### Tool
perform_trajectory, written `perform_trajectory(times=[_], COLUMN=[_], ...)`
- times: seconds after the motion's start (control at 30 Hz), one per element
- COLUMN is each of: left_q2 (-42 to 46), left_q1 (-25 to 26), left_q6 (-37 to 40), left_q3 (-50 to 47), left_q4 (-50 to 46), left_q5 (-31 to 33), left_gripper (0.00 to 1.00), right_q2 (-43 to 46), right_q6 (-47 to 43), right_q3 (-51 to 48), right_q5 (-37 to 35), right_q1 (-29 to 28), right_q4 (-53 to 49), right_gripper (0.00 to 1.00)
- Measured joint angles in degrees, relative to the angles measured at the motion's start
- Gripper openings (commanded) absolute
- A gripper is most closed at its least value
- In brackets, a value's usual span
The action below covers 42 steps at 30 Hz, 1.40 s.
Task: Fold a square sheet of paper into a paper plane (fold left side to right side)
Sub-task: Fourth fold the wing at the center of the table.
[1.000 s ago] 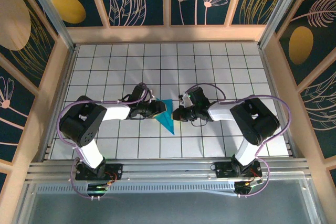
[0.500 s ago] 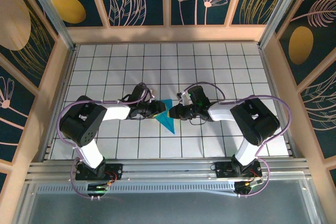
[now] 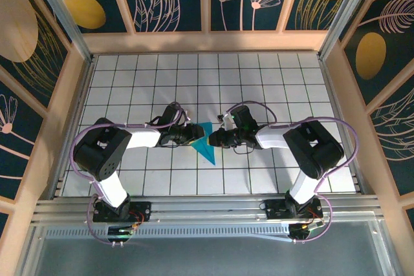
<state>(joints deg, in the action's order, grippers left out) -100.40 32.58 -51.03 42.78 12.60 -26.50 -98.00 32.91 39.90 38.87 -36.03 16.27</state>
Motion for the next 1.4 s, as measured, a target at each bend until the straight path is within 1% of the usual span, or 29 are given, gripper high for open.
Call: perform_trajectory(times=[0.13,0.2,0.37,0.47,0.93,1.4], left_q2=[0.0,0.0,0.0,0.0,0.0,0.0], left_q1=[0.0,0.0,0.0,0.0,0.0,0.0], left_q6=[0.0,0.0,0.0,0.0,0.0,0.0], left_q3=[0.0,0.0,0.0,0.0,0.0,0.0], left_q4=[0.0,0.0,0.0,0.0,0.0,0.0], left_q5=[0.0,0.0,0.0,0.0,0.0,0.0], left_gripper=[0.42,0.42,0.42,0.42,0.42,0.43], right_q2=[-0.4,-0.6,-0.6,-0.6,-1.3,-2.5], right_q6=[0.0,0.0,-0.5,-0.7,-1.5,-2.1], right_q3=[0.1,0.1,0.1,0.1,0.2,1.1], right_q5=[0.0,0.0,-0.2,-0.7,-4.3,-5.2], right_q1=[-0.1,-0.1,-0.1,-0.1,-0.1,-0.1], right_q4=[-0.2,-0.2,-0.2,-0.6,-4.0,-5.4], right_gripper=[0.18,0.17,0.04,0.0,0.0,0.0])
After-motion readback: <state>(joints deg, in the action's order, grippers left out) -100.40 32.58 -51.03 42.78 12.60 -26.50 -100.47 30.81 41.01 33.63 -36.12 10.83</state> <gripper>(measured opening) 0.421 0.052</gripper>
